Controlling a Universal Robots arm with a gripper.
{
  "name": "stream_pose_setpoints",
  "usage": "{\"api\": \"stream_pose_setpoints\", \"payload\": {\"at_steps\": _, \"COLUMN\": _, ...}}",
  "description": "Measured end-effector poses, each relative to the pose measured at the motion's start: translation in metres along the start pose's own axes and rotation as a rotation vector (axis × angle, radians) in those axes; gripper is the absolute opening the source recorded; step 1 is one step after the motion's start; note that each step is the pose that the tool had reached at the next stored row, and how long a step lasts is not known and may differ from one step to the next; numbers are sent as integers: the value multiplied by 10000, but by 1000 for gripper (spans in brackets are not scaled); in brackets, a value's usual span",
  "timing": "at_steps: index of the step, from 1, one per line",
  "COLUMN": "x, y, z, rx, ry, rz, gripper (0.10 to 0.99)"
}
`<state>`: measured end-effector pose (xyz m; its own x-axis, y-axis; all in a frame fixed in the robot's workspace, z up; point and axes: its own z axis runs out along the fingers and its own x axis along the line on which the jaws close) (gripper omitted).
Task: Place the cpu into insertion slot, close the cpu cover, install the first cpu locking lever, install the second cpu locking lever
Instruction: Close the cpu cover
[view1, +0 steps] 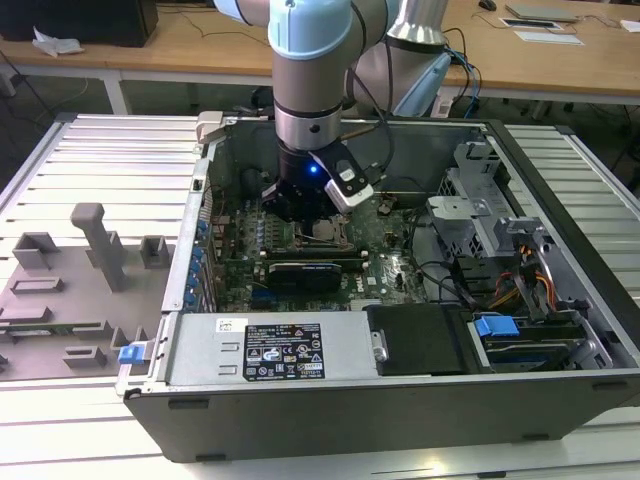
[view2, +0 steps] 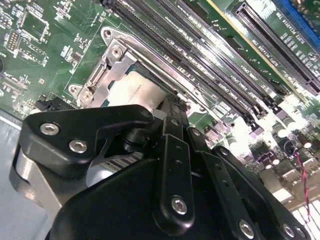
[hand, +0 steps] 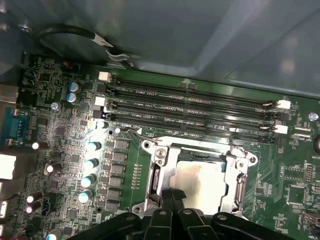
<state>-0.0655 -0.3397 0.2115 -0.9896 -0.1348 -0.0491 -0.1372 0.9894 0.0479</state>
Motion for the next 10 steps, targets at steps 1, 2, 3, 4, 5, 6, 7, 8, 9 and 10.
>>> {"api": "stream_pose_setpoints", "payload": {"at_steps": 1, "x": -1, "y": 1, "z": -33, "rx": 0, "ry": 1, "rz": 0, "gripper": 106}}
{"api": "stream_pose_setpoints", "payload": {"at_steps": 2, "x": -3, "y": 3, "z": -72, "rx": 1, "ry": 1, "rz": 0, "gripper": 106}}
{"api": "stream_pose_setpoints", "payload": {"at_steps": 3, "x": -5, "y": 5, "z": -94, "rx": 0, "ry": 1, "rz": 0, "gripper": 106}}
{"api": "stream_pose_setpoints", "payload": {"at_steps": 4, "x": -5, "y": 5, "z": -94, "rx": -2, "ry": -1, "rz": 0, "gripper": 106}}
{"api": "stream_pose_setpoints", "payload": {"at_steps": 5, "x": -5, "y": 5, "z": -94, "rx": -2, "ry": -2, "rz": 0, "gripper": 106}}
{"api": "stream_pose_setpoints", "payload": {"at_steps": 6, "x": -4, "y": 5, "z": -93, "rx": -1, "ry": 0, "rz": -1, "gripper": 106}}
{"api": "stream_pose_setpoints", "payload": {"at_steps": 7, "x": -1, "y": 6, "z": -89, "rx": -9, "ry": -1, "rz": 0, "gripper": 106}}
{"api": "stream_pose_setpoints", "payload": {"at_steps": 8, "x": 6, "y": 8, "z": -78, "rx": -41, "ry": -4, "rz": -9, "gripper": 106}}
{"api": "stream_pose_setpoints", "payload": {"at_steps": 9, "x": 9, "y": 10, "z": -72, "rx": -76, "ry": -7, "rz": -35, "gripper": 106}}
{"api": "stream_pose_setpoints", "payload": {"at_steps": 10, "x": 12, "y": 12, "z": -68, "rx": -102, "ry": -8, "rz": -68, "gripper": 106}}
